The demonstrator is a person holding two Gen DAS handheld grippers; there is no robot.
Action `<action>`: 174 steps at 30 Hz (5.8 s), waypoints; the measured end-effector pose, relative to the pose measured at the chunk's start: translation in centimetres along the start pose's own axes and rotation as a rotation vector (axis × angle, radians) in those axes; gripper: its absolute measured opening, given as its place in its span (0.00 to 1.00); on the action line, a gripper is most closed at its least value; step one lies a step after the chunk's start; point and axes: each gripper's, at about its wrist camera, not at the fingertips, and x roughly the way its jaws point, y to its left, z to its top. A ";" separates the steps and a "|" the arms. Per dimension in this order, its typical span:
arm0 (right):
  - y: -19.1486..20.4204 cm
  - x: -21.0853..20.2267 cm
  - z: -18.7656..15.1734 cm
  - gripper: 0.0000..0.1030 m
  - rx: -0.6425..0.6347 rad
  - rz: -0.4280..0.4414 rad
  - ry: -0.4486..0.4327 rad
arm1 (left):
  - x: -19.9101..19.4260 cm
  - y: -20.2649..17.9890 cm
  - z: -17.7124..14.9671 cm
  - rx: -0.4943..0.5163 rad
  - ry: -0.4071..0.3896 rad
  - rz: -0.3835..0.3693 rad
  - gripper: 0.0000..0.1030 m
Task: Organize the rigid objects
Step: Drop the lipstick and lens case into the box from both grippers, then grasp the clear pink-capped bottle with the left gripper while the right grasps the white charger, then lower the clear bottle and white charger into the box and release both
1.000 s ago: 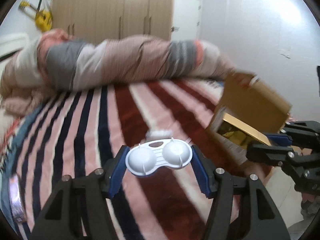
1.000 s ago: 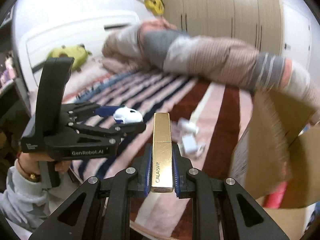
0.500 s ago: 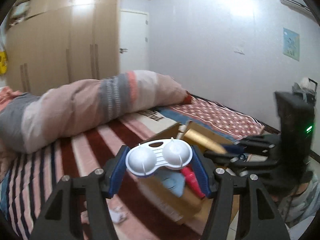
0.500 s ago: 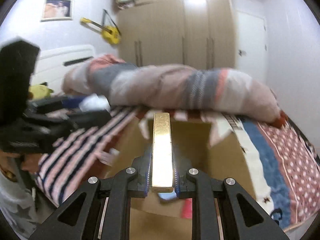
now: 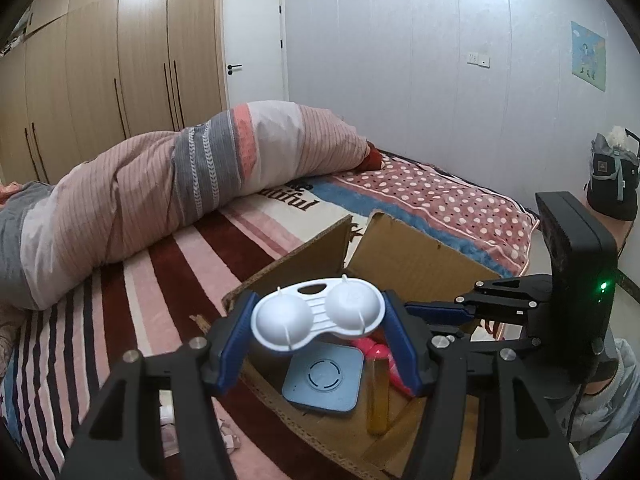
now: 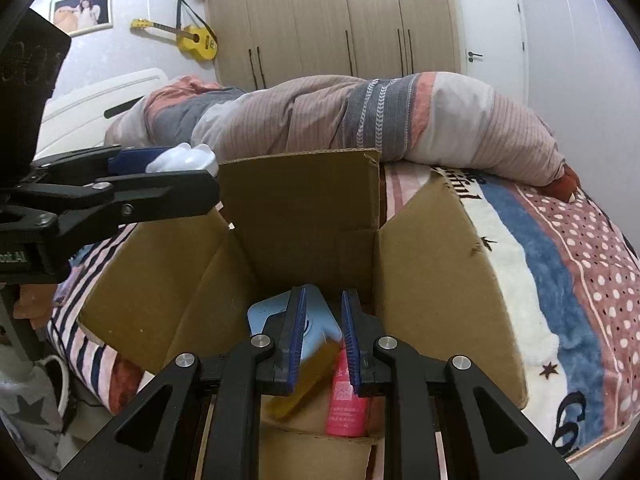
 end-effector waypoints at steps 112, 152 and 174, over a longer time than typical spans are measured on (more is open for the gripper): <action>22.2 10.5 1.3 0.23 -0.295 0.132 0.085 | -7.9 18.0 -16.7 -0.279 0.011 0.140 0.23; -0.3 1.2 2.7 0.31 -0.073 -0.040 -0.012 | 0.4 0.2 -0.3 -0.029 0.071 -0.080 0.23; -0.1 -1.1 2.6 0.37 -0.064 -0.055 -0.049 | -1.8 -0.7 -0.6 -0.008 0.031 -0.083 0.23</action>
